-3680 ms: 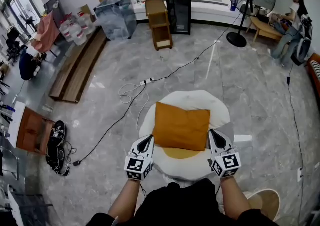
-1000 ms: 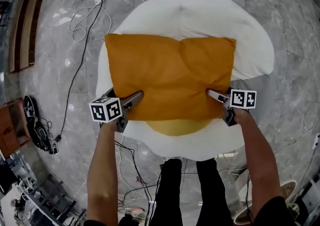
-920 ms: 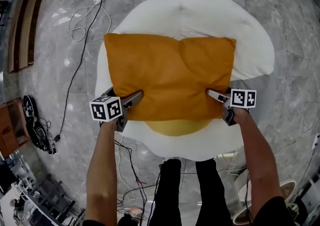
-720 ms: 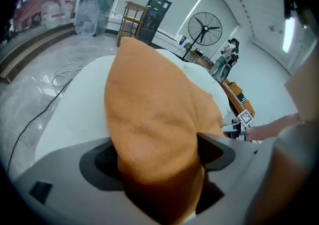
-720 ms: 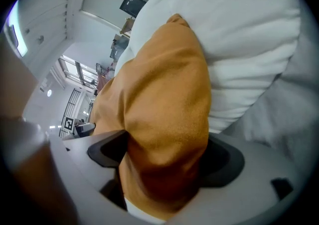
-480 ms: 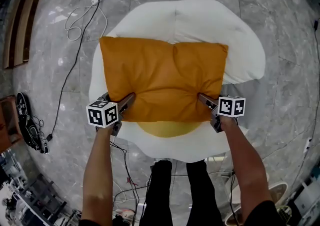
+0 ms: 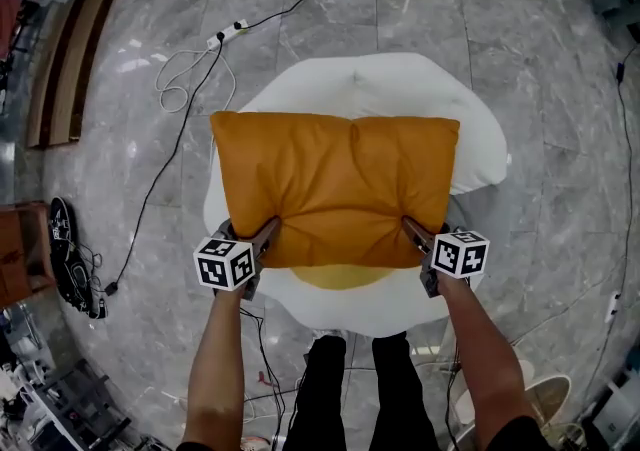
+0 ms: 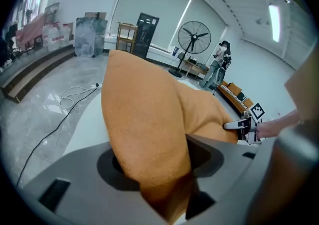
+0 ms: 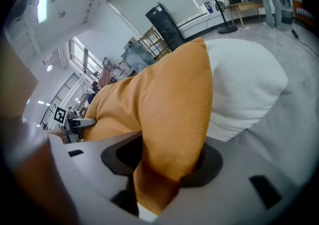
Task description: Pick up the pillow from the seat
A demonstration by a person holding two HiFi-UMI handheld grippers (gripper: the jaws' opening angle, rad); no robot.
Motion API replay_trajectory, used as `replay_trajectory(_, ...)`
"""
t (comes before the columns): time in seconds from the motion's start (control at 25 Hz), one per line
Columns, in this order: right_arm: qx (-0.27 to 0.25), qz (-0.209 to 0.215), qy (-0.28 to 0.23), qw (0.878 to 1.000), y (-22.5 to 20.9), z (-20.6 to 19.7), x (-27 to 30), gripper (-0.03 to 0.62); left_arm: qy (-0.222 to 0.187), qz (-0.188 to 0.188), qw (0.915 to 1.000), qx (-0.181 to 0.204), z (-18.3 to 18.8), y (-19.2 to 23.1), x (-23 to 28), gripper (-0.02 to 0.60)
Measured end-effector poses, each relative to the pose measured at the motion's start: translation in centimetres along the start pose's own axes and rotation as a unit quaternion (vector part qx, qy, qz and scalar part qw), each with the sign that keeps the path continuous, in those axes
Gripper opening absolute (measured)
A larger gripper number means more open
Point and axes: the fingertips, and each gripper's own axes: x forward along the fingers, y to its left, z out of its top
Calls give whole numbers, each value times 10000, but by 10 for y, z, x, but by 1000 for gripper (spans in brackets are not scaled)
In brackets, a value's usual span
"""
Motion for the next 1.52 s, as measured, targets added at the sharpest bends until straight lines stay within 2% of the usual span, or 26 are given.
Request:
replay_trajectory(0.28, -600, -111, -426, 9972, 47, 63, -83, 218, -602, 21, 9978, 290, 58, -50, -73, 276)
replay_trajectory(0.44, -874, -187, -912, 9918, 82, 103, -145, 218, -1038, -11, 9934, 484, 102, -86, -123, 276)
replay_trajectory(0.64, -1129, -205, -1588, 9806, 138, 150, -215, 218, -1548, 143, 9853, 704, 158, -118, -196, 278)
replay_trajectory(0.76, -1206, -83, -1981, 9727, 168, 184, -255, 218, -1948, 164, 9771, 846, 196, -138, -235, 278)
replay_trajectory(0.92, -1618, -83, -2580, 9525, 206, 225, -310, 218, -2602, 171, 9593, 1083, 240, -169, -290, 281)
replay_trajectory(1.16, -2082, -296, -2950, 9321, 260, 222, -407, 221, -3026, -1, 9459, 1170, 246, -222, -373, 287)
replay_trajectory(1.52, -2554, -426, -3625, 8953, 301, 224, -492, 230, -3802, -261, 9144, 1362, 266, -269, -437, 299)
